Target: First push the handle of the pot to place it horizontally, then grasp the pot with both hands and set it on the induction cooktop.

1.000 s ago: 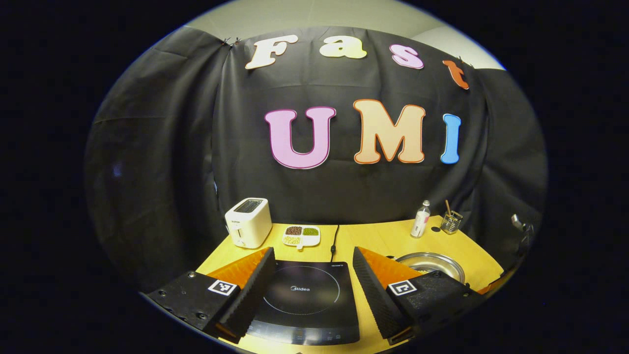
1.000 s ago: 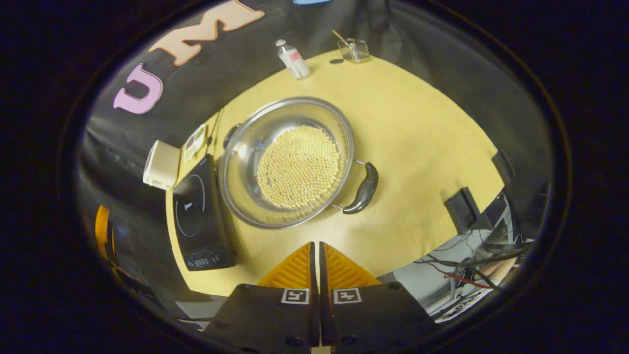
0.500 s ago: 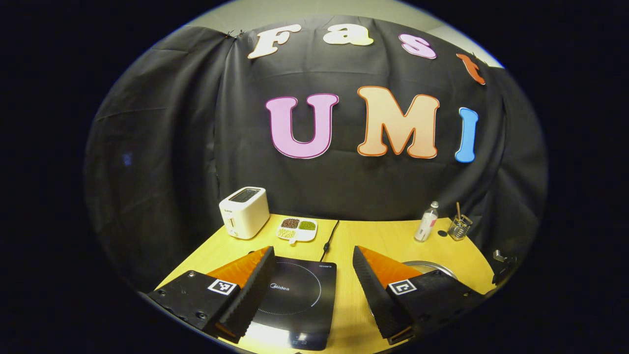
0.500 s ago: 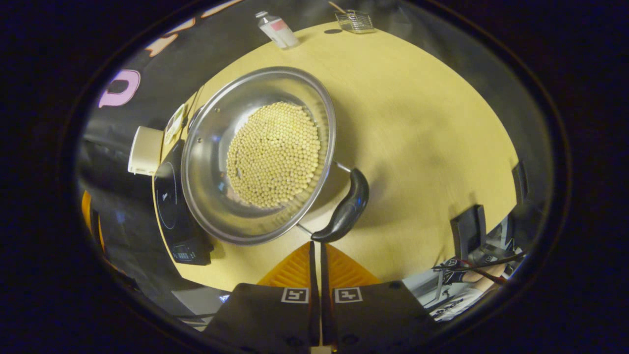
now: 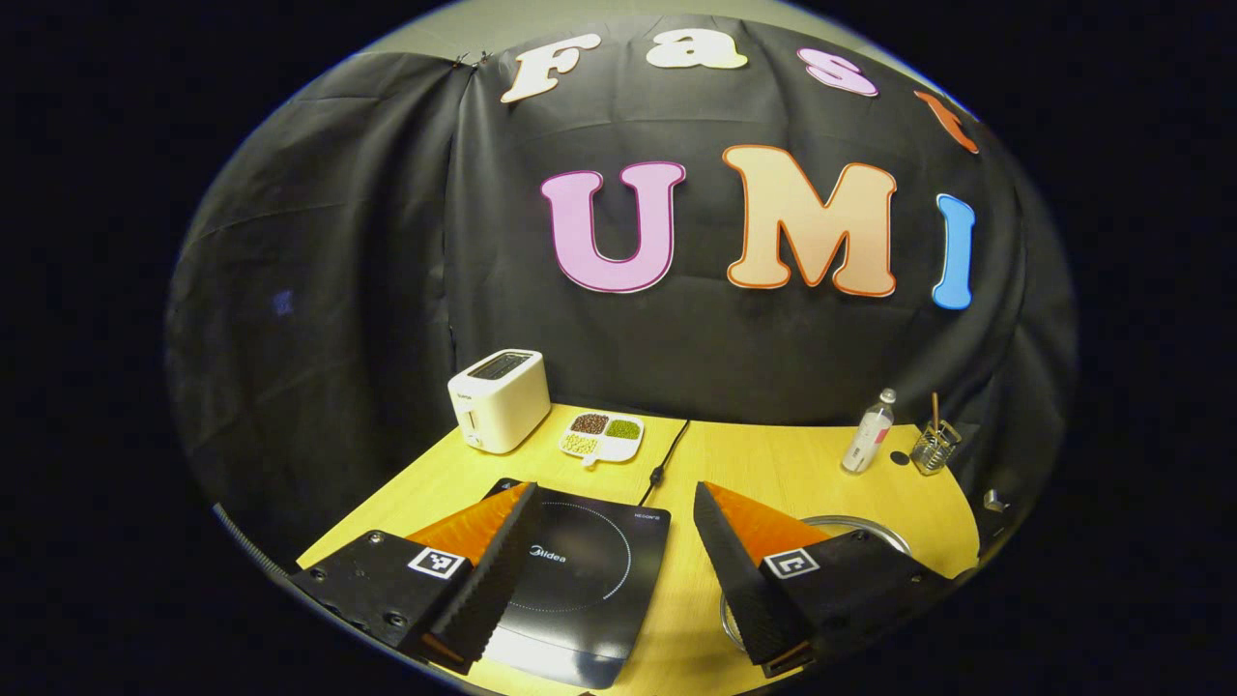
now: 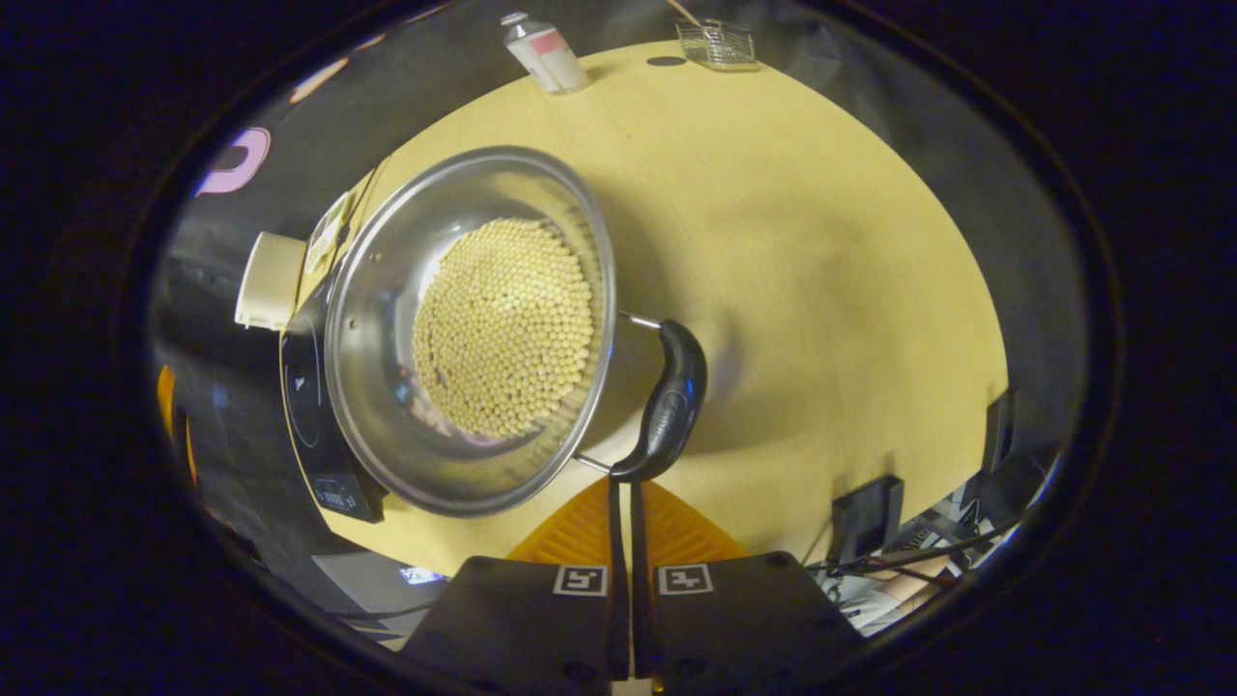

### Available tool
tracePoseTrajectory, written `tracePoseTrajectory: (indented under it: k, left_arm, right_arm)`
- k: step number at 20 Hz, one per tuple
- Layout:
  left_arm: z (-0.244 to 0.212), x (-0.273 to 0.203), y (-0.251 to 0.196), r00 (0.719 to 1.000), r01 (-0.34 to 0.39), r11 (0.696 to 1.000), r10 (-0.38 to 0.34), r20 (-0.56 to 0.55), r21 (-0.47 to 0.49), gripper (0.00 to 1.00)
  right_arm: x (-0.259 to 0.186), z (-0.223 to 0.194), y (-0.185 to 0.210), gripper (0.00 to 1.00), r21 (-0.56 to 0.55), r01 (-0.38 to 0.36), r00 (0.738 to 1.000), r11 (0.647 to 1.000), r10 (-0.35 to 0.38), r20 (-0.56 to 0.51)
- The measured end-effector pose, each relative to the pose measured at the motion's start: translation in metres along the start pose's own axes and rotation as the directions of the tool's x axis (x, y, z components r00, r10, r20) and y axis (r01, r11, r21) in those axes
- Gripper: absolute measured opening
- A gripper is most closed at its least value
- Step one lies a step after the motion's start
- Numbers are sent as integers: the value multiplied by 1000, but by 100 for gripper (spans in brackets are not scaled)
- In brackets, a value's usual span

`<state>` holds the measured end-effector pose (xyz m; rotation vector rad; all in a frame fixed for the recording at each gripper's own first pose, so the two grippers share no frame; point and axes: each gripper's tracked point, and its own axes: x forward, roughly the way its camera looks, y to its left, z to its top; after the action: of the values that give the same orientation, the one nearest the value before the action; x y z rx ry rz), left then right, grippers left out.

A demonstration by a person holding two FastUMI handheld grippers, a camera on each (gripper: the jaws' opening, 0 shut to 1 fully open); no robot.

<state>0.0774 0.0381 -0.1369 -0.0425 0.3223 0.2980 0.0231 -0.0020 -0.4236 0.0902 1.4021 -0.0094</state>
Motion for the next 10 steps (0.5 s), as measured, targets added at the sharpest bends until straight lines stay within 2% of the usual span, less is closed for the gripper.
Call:
tracePoseTrajectory:
  k: [2,3,4,5,6,10]
  left_arm:
    - [-4,2,-4,1000,-13,1000,13,-9,2,96]
    - [-6,2,-6,1000,-18,1000,18,-15,3,93]
    - [-9,3,-7,999,-24,1000,24,-21,4,96]
    - [-12,4,-9,999,-29,1000,29,-29,5,97]
    - [-14,4,-10,999,-33,999,33,-37,7,96]
    - [-25,3,-15,996,-56,998,58,-61,22,96]
  right_arm:
    - [-1,14,-6,5,-9,6,1000,1000,-6,7]
    - [-2,19,-8,5,-17,10,1000,1000,-10,12]
    - [-1,26,-11,0,-29,15,1000,999,-14,17]
    - [0,32,-12,0,-44,20,1000,999,-19,23]
    - [0,40,-14,5,-57,24,999,998,-22,30]
    - [4,59,-14,5,-76,13,999,997,-11,31]
